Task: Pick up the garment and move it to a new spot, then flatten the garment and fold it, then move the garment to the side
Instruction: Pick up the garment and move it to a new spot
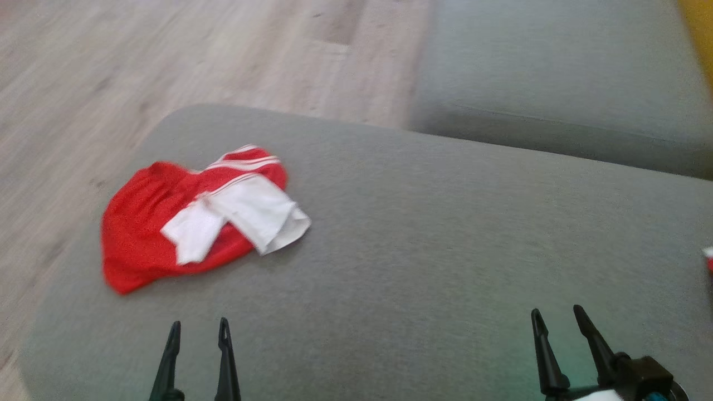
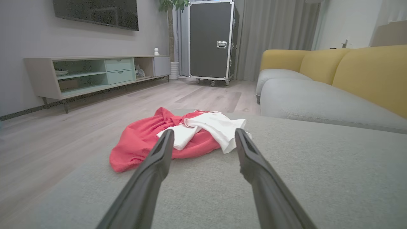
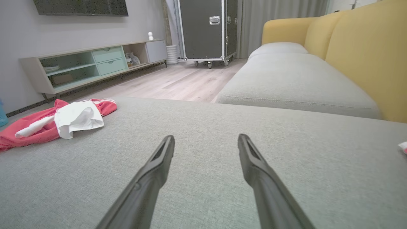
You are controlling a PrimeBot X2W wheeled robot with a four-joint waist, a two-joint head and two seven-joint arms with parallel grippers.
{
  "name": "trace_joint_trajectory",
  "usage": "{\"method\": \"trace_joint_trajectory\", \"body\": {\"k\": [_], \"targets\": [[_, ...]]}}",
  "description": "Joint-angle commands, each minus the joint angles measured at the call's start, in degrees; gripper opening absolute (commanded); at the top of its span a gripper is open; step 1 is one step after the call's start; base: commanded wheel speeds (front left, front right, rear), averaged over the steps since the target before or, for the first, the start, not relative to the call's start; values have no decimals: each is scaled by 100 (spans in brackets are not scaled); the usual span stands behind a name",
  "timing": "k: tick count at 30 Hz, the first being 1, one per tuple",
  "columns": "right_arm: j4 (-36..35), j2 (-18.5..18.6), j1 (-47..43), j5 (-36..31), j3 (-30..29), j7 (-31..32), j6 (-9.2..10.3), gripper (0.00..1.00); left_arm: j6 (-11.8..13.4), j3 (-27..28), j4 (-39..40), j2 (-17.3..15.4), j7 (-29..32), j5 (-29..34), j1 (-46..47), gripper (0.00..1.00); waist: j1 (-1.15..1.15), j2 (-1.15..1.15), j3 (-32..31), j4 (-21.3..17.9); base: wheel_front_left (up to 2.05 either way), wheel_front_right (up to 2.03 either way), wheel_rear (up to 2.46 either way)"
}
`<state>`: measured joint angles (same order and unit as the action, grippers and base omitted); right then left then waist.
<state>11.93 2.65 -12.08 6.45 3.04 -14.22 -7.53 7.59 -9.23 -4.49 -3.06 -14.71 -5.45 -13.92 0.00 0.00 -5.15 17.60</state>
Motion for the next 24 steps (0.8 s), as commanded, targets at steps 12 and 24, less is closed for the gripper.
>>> {"method": "trace_joint_trajectory", "body": {"k": [12, 24], "targets": [[-138, 84, 492, -119, 143, -78, 4, 100, 1, 515, 358, 18, -29, 37, 588, 100, 0, 0, 528, 973, 0, 0, 0], [-396, 1054, 1401, -405, 469, -78, 4, 100, -581, 1301, -494, -679, -29, 42, 3469, 100, 0, 0, 2364, 600, 0, 0, 0]]}}
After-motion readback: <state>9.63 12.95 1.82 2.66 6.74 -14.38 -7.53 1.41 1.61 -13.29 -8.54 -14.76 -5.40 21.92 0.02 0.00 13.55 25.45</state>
